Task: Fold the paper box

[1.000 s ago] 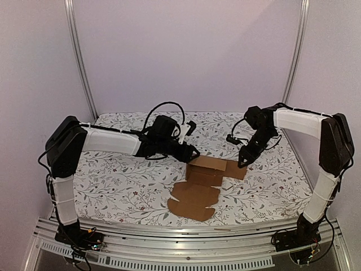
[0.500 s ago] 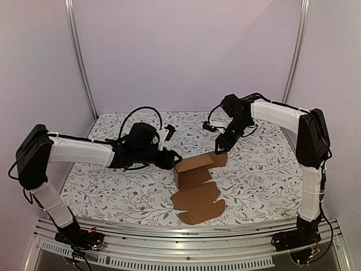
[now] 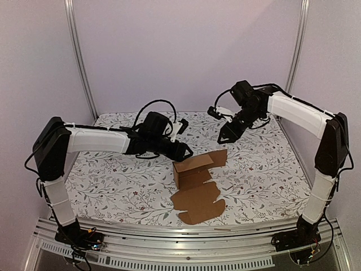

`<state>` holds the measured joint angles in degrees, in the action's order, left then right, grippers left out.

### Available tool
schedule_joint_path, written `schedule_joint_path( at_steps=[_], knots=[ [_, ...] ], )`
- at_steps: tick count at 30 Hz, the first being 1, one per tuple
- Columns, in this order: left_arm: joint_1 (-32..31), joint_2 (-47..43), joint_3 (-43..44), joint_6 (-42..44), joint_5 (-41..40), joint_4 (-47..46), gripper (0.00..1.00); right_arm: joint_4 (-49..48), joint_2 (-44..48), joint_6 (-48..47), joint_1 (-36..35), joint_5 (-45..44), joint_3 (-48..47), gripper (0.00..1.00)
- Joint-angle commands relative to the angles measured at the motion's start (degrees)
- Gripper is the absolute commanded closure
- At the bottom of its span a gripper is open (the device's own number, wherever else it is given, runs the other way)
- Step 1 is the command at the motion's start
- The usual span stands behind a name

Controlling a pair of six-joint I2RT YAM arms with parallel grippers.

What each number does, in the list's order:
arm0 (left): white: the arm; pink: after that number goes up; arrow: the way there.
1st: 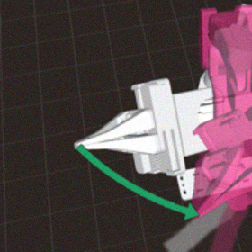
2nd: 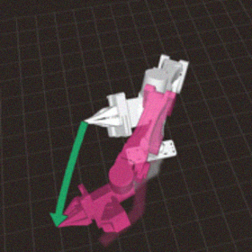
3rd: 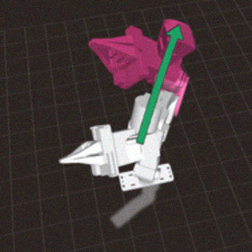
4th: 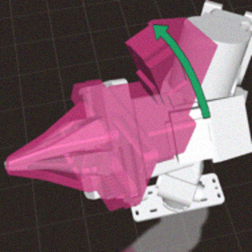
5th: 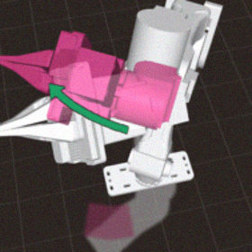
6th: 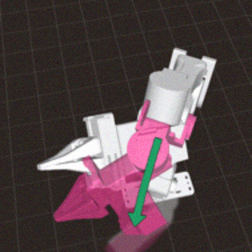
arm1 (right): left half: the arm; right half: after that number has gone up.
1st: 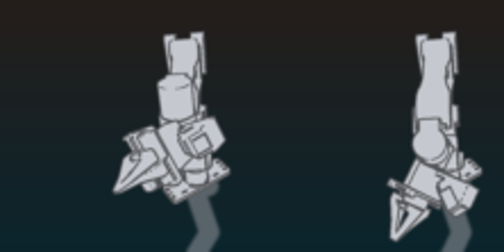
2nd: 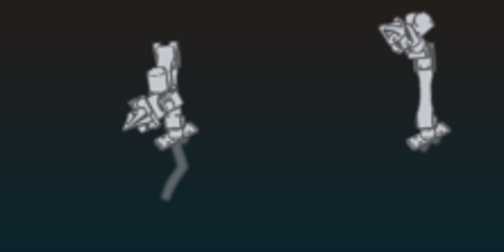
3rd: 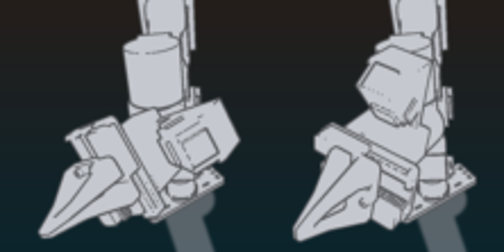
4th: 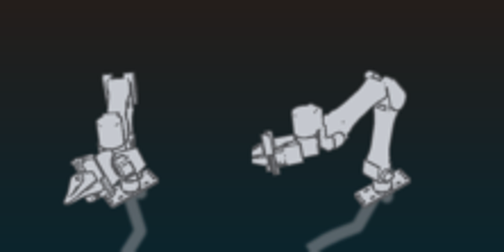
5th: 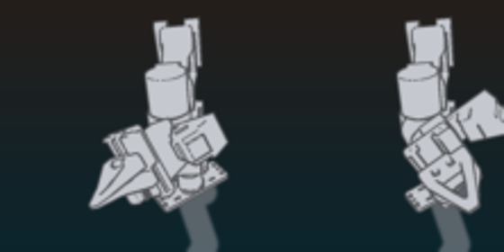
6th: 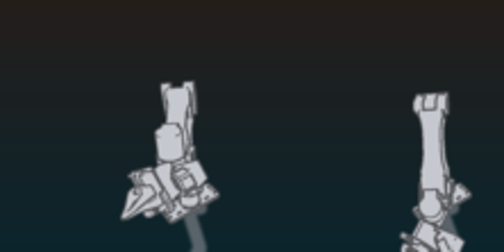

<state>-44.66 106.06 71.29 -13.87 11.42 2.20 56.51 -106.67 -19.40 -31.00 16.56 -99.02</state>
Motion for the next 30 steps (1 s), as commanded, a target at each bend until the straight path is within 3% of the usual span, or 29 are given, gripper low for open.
schedule_joint_path(
  at_steps=[1, 7, 14, 25, 30],
  knots=[
    [0.63, 2.68, -0.7, -2.22, 6.76, 2.12, 0.39, -3.33, -1.34, 5.0, -1.37, 9.61, 5.16, 0.64],
    [0.8, 2.31, -5.04, -4.23, 6.45, -2.84, 0.41, -7.69, -6.49, 9.14, -3.42, 15.05, 7.29, 0.77],
    [1.26, 3.11, -7.1, -6.61, 8.18, -7.58, 0.42, -9.39, -11.94, 11.02, -7.18, 16.26, 6.66, 0.82],
    [4.46, 4.37, -11.14, -13.5, 13.23, -17.99, 0.43, -13.91, -13.03, 15.78, -7.07, 21.86, 10.07, 0.77],
    [5.51, 4.59, -10.79, -13.83, 14.34, -19.07, 0.45, -4.6, -8.77, 10.3, -2.67, 21.88, 8.54, 0.73]
  ],
)
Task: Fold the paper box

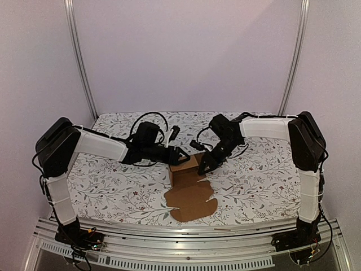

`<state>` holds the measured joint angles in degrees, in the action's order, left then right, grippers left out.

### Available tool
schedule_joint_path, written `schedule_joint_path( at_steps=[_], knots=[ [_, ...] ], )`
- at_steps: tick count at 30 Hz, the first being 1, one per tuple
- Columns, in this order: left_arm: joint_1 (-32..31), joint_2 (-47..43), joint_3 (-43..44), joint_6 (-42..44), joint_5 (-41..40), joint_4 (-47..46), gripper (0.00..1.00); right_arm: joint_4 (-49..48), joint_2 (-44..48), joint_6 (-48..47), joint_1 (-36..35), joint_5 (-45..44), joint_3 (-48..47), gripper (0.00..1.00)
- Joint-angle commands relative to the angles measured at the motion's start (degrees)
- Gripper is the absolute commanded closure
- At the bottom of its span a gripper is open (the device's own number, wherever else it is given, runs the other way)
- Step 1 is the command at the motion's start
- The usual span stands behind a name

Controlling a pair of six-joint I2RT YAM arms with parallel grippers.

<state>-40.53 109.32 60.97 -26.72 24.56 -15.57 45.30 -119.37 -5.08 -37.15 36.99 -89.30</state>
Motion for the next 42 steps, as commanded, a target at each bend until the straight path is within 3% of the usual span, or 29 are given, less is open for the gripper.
schedule_joint_path(
  at_steps=[1, 8, 15, 20, 24, 27, 30, 36, 42],
  knots=[
    [1.54, 1.31, -0.23, -0.87, 1.46, -1.24, 0.45, 9.05, 4.95, -6.51, 4.9, 1.63, -1.56, 0.72],
    [1.72, 2.11, 1.24, -0.09, 3.51, -0.27, 0.48, 17.39, 10.98, -20.82, 14.45, 0.02, -6.8, 0.7],
    [1.61, -1.36, 0.77, 0.75, 1.36, -0.14, 0.46, 7.09, 2.75, -16.67, 16.57, -11.62, -13.84, 0.69],
    [-1.52, -14.87, -3.59, 4.98, -16.04, 4.18, 0.36, 4.65, -4.98, -13.5, 16.22, -10.94, -17.94, 0.69],
    [-9.65, -24.16, -9.82, 6.05, -35.44, 11.18, 0.34, 3.47, -5.67, -14.42, 14.38, -9.47, -15.21, 0.68],
    [-16.73, -27.16, -14.85, 2.92, -45.56, 13.57, 0.35, 2.65, -4.39, -15.56, 12.33, -8.48, -11.96, 0.67],
    [-20.52, -27.56, -18.01, 1.25, -50.4, 13.21, 0.36, 2.67, -3.03, -17.12, 10.22, -7.73, -9.06, 0.67],
    [-18.4, -25.55, -14.58, 7.54, -51.0, 15.35, 0.33, 2.47, -0.24, -19.21, 7.32, -5.96, -5.29, 0.66],
    [-7.14, -26.41, -9.92, 10.13, -31.78, 21.85, 0.3, 2.51, 1.35, -20.56, 6.94, -3.89, -2.97, 0.63]
  ],
)
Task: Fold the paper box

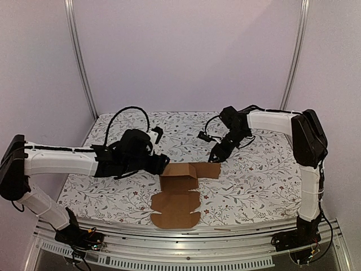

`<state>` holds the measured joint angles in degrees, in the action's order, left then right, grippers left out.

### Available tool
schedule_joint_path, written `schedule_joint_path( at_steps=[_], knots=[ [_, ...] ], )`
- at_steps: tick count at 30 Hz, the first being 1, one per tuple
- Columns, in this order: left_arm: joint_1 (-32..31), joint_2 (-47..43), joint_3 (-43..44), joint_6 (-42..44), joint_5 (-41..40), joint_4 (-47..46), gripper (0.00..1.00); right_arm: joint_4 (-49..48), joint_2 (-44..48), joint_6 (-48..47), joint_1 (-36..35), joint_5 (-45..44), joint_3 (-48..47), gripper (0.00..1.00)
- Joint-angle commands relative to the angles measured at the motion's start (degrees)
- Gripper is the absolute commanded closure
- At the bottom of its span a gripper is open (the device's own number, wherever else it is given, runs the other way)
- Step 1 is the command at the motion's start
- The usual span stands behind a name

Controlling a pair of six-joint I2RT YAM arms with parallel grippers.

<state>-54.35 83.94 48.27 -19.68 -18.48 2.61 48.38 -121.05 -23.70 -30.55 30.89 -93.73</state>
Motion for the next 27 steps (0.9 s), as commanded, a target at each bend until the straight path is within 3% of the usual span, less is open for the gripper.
schedule_joint_path(
  at_steps=[1, 4, 10, 17, 27],
  knots=[
    [8.79, -0.95, 2.95, 3.25, 15.4, 3.71, 0.29, -0.57, 3.16, -2.52, 0.28, 2.62, 1.84, 0.62],
    [13.81, 0.74, 4.19, 2.67, 26.43, 5.14, 0.29, -0.15, 3.52, -3.82, -0.08, 4.47, 3.22, 0.59],
    [14.18, 5.46, 2.02, -1.79, 37.2, 1.66, 0.34, 0.73, 5.39, -9.51, -2.16, 5.04, 7.07, 0.56],
    [13.51, 6.9, -2.74, -8.27, 39.05, -7.99, 0.37, 3.85, 6.12, -12.36, -3.99, 4.68, 8.5, 0.55],
    [13.18, 7.98, -3.26, -10.6, 38.87, -7.95, 0.39, 5.11, 10.13, -14.7, -6.2, 1.02, 15.6, 0.5]
  ],
)
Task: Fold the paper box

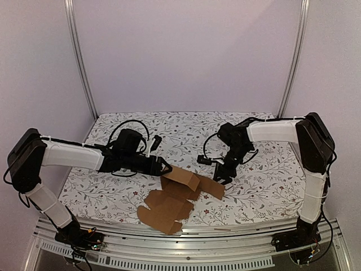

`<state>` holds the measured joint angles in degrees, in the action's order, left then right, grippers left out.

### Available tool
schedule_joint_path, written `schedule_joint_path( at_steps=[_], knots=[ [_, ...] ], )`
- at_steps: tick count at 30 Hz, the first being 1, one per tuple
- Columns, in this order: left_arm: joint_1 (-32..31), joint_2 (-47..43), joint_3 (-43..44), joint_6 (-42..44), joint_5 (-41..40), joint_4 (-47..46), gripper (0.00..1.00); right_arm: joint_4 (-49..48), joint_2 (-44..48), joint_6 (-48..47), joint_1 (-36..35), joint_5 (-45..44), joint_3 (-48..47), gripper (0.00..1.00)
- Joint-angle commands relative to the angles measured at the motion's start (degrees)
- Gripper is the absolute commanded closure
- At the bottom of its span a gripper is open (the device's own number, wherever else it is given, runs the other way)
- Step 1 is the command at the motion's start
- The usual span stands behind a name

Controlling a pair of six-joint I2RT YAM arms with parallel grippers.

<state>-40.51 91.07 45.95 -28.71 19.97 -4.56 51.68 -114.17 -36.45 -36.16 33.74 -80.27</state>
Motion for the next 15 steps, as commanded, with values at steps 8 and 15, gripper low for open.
schedule_joint_path(
  at_steps=[8, 15],
  knots=[
    [-0.96, 1.45, -1.04, -3.43, 0.66, -3.3, 0.42, 0.71, 8.05, -4.59, -2.81, -0.66, 6.48, 0.43],
    [-2.3, 2.96, -1.51, -5.04, 0.52, -5.14, 0.44, -12.15, 8.85, 3.62, -10.92, -7.65, 9.83, 0.43]
  ],
)
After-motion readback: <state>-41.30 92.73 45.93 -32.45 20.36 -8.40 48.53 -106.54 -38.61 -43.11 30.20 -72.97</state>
